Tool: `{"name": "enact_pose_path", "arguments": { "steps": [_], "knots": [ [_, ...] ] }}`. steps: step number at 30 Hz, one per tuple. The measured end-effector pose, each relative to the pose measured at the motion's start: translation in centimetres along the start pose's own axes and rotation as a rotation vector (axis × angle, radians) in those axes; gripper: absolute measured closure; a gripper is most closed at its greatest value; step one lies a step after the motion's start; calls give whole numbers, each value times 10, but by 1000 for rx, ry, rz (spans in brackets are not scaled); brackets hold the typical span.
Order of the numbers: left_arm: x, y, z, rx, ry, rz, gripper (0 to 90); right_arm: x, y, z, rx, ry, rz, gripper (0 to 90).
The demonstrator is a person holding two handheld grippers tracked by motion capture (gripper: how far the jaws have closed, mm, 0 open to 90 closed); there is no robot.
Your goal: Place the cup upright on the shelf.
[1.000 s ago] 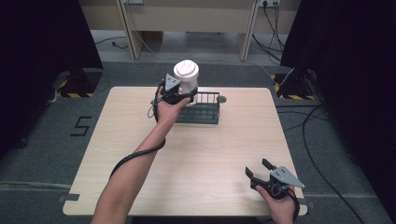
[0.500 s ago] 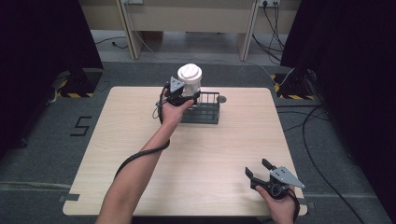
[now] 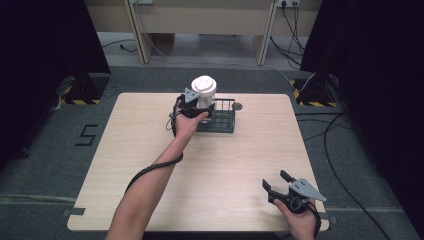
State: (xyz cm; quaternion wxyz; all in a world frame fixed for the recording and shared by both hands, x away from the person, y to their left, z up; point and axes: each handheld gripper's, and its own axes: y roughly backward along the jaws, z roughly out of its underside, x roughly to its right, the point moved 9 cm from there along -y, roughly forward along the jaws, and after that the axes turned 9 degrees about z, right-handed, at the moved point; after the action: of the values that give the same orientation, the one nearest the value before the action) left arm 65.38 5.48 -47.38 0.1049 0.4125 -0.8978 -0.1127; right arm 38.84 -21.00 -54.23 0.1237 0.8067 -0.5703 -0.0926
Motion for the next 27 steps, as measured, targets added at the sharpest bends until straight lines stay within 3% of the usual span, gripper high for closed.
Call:
{"name": "enact_pose_path", "arguments": {
  "steps": [17, 27],
  "knots": [
    [1, 0, 2, 19, -9, 0, 158, 0, 0, 0, -2, 5, 0, 215],
    [4, 14, 1, 25, -53, 3, 143, 0, 0, 0, -3, 11, 0, 215]
  ]
}}
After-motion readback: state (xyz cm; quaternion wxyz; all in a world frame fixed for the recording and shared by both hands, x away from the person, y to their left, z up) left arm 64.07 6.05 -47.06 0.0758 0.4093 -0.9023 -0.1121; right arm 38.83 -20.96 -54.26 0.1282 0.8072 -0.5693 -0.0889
